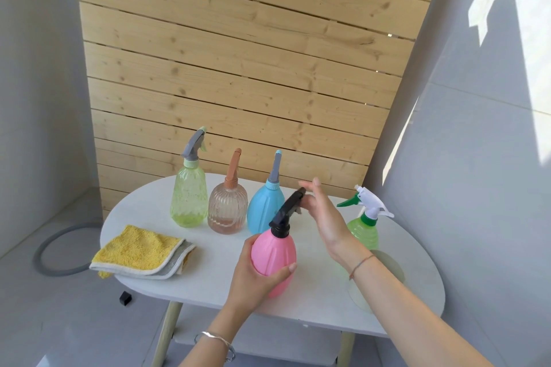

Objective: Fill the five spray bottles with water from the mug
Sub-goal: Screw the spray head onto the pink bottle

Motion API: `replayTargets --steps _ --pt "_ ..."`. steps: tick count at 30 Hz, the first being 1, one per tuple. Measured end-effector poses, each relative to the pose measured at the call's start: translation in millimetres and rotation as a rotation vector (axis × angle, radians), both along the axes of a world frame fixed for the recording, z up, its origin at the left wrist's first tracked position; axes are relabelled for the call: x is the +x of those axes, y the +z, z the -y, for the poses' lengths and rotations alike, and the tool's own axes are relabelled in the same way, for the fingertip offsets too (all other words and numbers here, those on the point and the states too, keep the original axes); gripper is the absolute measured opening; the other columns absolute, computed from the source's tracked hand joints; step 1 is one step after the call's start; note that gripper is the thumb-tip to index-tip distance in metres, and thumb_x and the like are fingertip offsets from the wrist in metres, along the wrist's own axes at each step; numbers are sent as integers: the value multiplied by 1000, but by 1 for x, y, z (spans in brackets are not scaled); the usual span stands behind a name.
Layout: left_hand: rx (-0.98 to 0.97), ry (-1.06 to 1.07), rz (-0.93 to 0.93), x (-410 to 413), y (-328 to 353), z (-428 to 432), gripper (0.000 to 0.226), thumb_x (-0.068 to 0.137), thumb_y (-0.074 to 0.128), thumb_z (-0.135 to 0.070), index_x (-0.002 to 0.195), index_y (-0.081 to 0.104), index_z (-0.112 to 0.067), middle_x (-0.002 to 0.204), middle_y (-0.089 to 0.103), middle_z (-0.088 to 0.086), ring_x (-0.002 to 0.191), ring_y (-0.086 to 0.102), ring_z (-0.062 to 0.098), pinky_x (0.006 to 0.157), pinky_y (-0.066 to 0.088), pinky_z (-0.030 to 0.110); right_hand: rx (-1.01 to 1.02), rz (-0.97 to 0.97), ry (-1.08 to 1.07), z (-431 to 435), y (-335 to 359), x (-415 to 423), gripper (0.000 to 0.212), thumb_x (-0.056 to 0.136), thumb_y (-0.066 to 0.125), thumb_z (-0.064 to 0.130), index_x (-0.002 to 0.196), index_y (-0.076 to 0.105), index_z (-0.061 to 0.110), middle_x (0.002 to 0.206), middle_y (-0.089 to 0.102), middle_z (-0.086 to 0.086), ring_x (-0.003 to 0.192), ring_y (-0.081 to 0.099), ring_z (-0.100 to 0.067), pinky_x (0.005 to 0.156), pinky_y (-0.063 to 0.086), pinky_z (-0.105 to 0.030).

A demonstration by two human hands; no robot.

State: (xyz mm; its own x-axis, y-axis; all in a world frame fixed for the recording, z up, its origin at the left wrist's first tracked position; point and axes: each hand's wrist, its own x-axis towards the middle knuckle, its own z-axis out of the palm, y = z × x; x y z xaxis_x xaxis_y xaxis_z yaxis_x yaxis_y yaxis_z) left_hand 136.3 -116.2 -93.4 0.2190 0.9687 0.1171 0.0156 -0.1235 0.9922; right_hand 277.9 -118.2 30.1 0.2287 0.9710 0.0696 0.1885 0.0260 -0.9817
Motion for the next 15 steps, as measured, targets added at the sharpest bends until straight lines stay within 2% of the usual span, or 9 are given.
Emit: replayTargets --steps 4,7,10,12,15 --pt "-4 0 -4 0 2 1 86 43 80 -67 117 43 -42 118 54 -20 107 55 2 72 47 12 68 -2 -68 32 -3 15 53 87 26 64 116 57 31 100 74 -3 114 60 -13 110 29 -36" --pt "0 -2 0 1 3 2 85 42 79 -67 116 44 -43 117 54 -22 106 54 -3 72 46 11 112 -25 -22 53 -1 12 42 100 31 41 111 63 16 96 75 -7 101 68 -13 99 41 -27" --pt "8 -10 -6 0 3 1 85 42 80 -67 116 45 -42 117 55 -22 106 54 -4 73 47 10 142 92 -11 58 0 8 19 91 59 29 105 65 18 97 74 -1 91 69 -7 87 49 -20" --pt "7 -18 -6 0 4 1 85 44 81 -66 117 44 -42 117 55 -22 106 54 -3 74 47 11 136 198 24 51 0 8 23 82 73 18 102 63 24 97 72 4 82 66 -1 77 49 -15" --pt "12 -28 -19 -1 4 1 83 55 90 -54 121 43 -40 119 54 -20 108 54 1 73 46 11 122 254 84 33 0 2 31 78 77 9 102 64 22 98 70 6 85 66 -3 78 50 -15"
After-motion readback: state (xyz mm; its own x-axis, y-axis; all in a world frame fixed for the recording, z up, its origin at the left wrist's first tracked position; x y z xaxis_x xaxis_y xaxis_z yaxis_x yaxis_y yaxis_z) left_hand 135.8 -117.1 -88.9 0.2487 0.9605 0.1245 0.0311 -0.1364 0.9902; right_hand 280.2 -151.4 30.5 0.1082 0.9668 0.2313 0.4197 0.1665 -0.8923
